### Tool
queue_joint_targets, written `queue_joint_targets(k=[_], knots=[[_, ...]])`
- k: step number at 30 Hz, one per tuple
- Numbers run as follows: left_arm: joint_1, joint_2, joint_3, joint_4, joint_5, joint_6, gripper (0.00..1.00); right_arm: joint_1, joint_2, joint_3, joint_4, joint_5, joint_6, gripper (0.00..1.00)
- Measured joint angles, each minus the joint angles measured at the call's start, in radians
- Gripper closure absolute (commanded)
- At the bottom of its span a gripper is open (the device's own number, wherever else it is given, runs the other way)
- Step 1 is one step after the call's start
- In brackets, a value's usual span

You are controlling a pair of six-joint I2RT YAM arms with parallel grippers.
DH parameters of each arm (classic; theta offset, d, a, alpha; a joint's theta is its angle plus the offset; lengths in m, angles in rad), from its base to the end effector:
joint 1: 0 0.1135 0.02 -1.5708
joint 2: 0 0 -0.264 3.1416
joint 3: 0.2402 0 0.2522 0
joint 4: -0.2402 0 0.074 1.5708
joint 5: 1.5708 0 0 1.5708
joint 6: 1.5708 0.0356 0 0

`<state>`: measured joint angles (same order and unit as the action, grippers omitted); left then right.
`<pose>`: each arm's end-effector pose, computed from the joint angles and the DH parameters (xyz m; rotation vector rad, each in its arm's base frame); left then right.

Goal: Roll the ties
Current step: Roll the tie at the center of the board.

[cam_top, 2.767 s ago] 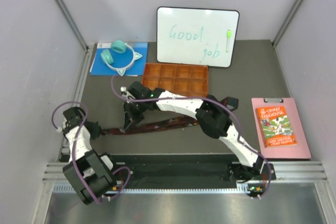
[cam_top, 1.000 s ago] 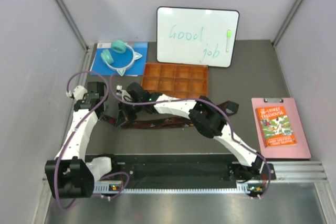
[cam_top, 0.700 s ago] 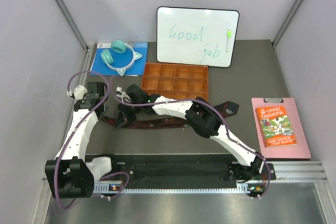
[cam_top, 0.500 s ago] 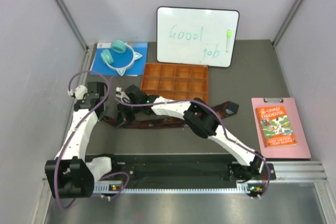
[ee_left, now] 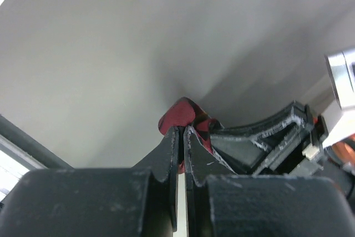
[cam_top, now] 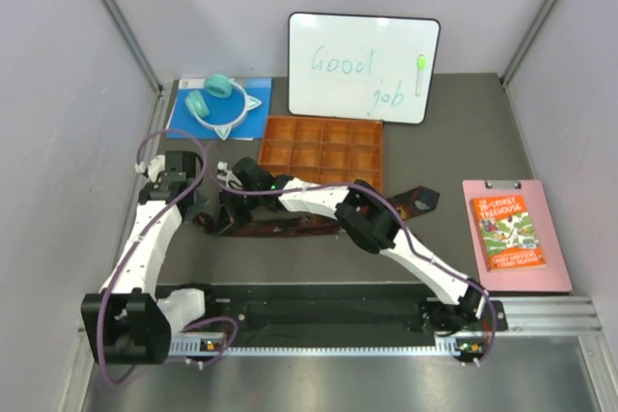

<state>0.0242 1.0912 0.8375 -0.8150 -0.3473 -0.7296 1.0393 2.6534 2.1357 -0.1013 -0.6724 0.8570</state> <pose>0.2017 0.0170 0.2501 -1.0446 2.3275 0.1938 0.2742 0.5101 0.1091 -0.7065 2.5592 1.6265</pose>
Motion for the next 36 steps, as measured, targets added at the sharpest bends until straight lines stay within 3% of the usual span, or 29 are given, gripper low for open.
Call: queue_joint_targets(k=[5,10,16,24,30,36], knots=[[-0.099,0.030,0.000,-0.004,-0.042,-0.011,1.00,-0.003,-0.016,-0.032,-0.025,-0.004,-0.017,0.99],[-0.177,0.076,0.000,-0.019,-0.118,-0.043,1.00,-0.004,-0.140,-0.220,-0.073,-0.020,-0.045,0.99],[-0.192,0.074,0.020,-0.053,-0.199,-0.065,1.00,-0.010,-0.352,-0.462,-0.081,-0.037,-0.051,0.99],[-0.205,0.039,0.035,-0.053,-0.225,-0.065,1.00,-0.040,-0.476,-0.481,-0.120,0.006,-0.054,0.99],[-0.283,0.113,0.035,-0.051,-0.254,-0.121,0.99,-0.131,-0.622,-0.661,-0.153,0.086,-0.071,0.99],[-0.428,0.193,0.051,-0.060,-0.307,-0.214,0.97,-0.233,-0.765,-0.847,-0.206,0.158,-0.105,0.99]])
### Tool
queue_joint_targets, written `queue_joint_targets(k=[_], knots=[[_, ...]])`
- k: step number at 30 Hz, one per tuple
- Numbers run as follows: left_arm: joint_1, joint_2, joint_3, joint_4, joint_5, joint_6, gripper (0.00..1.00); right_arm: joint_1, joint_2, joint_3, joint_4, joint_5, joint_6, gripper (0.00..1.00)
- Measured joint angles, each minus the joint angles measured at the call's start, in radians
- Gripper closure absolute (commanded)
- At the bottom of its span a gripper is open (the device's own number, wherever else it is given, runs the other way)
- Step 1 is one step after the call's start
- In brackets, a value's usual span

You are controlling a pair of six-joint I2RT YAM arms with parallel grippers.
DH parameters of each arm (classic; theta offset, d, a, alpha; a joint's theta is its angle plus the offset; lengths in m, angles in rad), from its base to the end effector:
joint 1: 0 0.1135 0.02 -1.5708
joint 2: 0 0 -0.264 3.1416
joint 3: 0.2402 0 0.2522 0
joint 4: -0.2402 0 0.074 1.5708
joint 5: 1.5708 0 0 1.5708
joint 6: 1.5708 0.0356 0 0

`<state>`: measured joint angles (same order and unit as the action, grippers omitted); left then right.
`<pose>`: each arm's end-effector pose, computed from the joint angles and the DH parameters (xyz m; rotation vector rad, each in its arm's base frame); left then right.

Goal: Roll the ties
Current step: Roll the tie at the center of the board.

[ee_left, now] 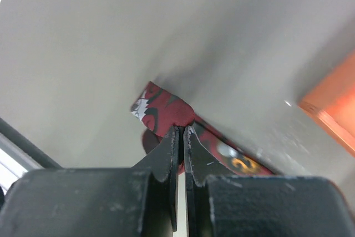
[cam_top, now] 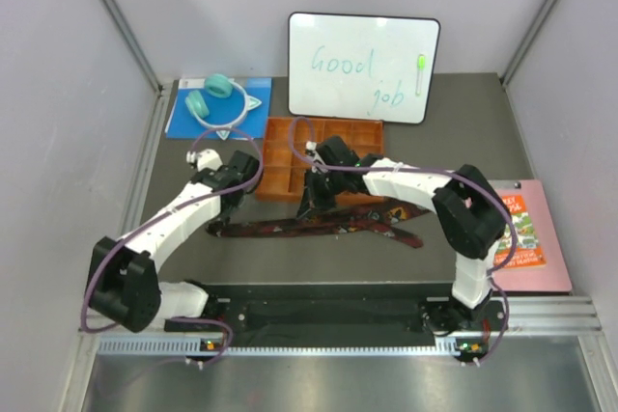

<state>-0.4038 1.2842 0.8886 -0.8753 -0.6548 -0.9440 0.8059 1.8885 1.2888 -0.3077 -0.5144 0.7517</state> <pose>0.2152 -0.0684 0.2300 -0.7825 2.3507 0.4233 0.2666 0.3030 0.1928 -0.3266 2.7680 1.1912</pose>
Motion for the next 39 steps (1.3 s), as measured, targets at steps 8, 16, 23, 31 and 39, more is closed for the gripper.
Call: queue_joint_targets(k=[8,16,23,31,39], knots=[[-0.196,0.084,0.024,-0.048,-0.066,-0.164,0.91,-0.019,-0.133,-0.117,-0.030,0.043,-0.035,0.99],[-0.214,0.084,-0.039,-0.020,-0.046,-0.216,0.60,-0.019,-0.141,-0.170,-0.030,0.050,-0.045,0.99],[-0.218,0.084,-0.068,0.064,-0.003,-0.214,0.54,-0.019,-0.160,-0.185,-0.025,0.055,-0.047,0.99],[-0.219,0.036,-0.049,0.085,0.015,-0.201,0.55,-0.019,-0.195,-0.197,-0.021,0.060,-0.053,0.99],[-0.206,-0.223,-0.041,0.045,-0.043,-0.175,0.62,-0.018,-0.200,-0.185,-0.025,0.049,-0.053,0.99]])
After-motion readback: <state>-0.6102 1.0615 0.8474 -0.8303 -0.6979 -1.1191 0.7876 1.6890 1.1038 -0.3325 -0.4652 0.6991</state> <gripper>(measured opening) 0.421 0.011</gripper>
